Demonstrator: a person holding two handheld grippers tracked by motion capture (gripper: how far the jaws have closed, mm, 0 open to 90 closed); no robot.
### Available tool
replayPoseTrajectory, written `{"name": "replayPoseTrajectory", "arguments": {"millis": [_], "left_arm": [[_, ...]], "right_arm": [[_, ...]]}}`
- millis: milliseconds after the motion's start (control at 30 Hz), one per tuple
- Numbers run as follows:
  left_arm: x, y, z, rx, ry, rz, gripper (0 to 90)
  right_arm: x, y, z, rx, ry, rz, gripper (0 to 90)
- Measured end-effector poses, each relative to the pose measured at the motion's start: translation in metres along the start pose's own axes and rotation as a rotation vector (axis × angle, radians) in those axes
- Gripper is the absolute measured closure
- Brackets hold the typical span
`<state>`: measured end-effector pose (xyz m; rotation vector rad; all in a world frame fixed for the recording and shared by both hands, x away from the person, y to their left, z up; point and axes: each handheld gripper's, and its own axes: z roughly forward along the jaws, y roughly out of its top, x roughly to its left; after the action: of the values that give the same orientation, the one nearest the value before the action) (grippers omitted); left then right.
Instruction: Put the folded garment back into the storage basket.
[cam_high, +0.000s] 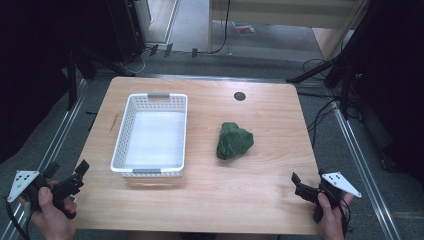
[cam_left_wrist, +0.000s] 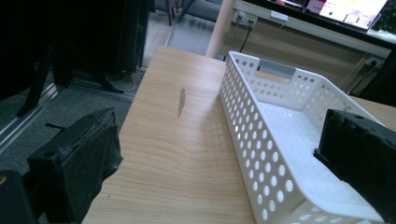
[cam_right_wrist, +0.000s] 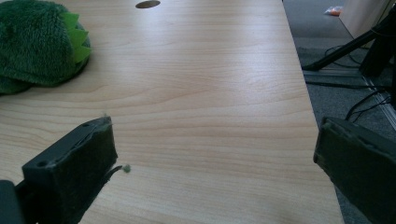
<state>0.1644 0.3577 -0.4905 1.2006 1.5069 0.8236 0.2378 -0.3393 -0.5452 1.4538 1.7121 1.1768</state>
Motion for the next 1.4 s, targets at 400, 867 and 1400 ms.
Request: {"name": "replayPoseTrajectory", "arguments": {"millis": [400,867,1400], "left_arm": [[-0.035,0.015,0.001,0.013,-0.074,0.046,0.0],[-0.083,0.011,0.019,0.081,-0.156,0.125,0.0],[-0.149,0.011,0.056,0.157,-0.246,0.179,0.0]], "right_arm": [[0.001,0.0,0.001,0.004,-0.003,-0.006,0.0],[0.001,0.0,0.001,0.005,-0.013,-0.007,0.0],[0.0,0.0,0.001,-0.001,-0.006,0.003,0.0]]}}
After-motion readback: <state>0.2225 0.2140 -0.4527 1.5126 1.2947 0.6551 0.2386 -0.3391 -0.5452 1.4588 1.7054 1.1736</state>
